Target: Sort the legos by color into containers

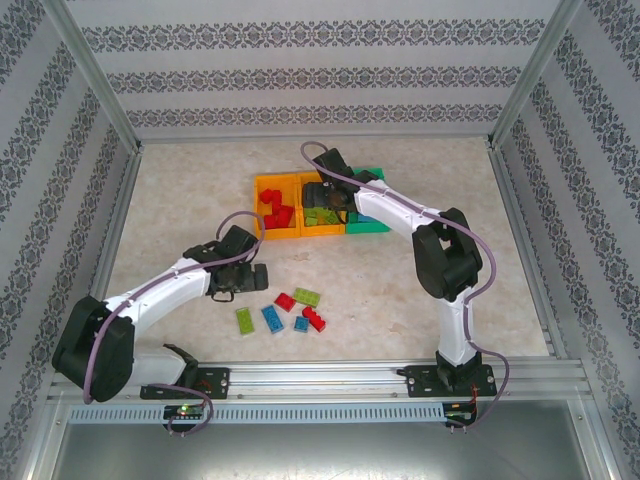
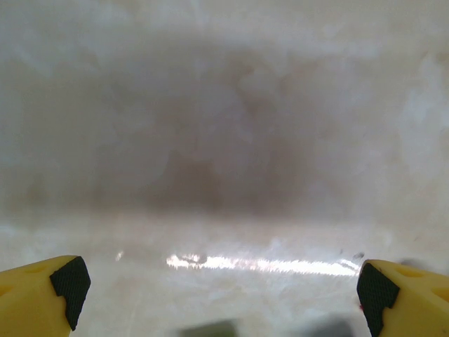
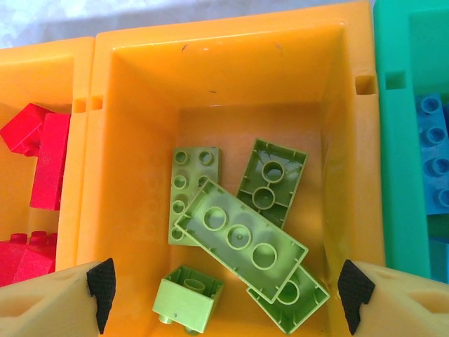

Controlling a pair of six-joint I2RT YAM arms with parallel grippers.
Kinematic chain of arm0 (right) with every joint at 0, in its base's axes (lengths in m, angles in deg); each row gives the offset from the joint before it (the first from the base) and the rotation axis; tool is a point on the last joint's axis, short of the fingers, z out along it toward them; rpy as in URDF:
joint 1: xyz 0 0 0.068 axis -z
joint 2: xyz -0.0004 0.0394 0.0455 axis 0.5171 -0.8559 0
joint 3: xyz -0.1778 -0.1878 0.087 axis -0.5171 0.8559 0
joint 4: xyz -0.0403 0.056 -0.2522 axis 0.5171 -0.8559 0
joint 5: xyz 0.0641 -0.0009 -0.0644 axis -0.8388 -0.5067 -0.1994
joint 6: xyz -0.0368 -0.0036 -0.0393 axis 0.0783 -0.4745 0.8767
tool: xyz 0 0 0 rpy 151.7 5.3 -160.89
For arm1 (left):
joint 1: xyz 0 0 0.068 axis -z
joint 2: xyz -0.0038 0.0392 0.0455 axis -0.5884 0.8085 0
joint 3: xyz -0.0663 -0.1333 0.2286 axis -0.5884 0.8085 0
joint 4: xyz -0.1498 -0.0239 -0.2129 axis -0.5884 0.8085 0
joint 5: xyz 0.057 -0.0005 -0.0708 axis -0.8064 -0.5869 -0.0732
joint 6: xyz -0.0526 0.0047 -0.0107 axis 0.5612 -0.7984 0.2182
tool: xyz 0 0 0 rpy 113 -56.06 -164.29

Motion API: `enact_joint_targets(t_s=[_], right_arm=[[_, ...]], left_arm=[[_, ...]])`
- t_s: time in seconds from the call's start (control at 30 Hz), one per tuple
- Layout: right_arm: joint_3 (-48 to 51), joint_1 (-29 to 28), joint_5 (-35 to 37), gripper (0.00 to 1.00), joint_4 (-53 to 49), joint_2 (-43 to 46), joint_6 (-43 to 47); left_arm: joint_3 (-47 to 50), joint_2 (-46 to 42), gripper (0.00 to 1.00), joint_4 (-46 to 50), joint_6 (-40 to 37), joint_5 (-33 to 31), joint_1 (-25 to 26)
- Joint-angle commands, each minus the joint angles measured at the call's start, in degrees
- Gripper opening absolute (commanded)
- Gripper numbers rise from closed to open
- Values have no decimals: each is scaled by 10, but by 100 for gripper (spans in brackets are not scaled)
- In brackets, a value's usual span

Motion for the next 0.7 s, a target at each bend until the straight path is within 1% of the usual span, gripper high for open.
enact_joint_targets(t_s=[0.0, 0.1, 0.23, 0.5, 0.6, 0.67], right_arm=[[-5, 3, -6, 86, -11, 14, 3], [6, 1, -11, 87, -1, 30, 2], [29, 1, -14, 87, 12, 54, -1], [63, 4, -10, 88, 30, 86, 3], [71, 5, -9, 88, 34, 96, 5], [78, 5, -6, 88, 37, 102, 7]], left_arm=[[7, 1, 100, 51, 57, 2, 27], [14, -4, 99, 72, 89, 3, 48], [39, -20, 99, 80, 126, 14, 63], [87, -62, 92, 78, 190, 22, 90], [89, -56, 88, 69, 200, 24, 98], [90, -47, 87, 63, 204, 23, 100]])
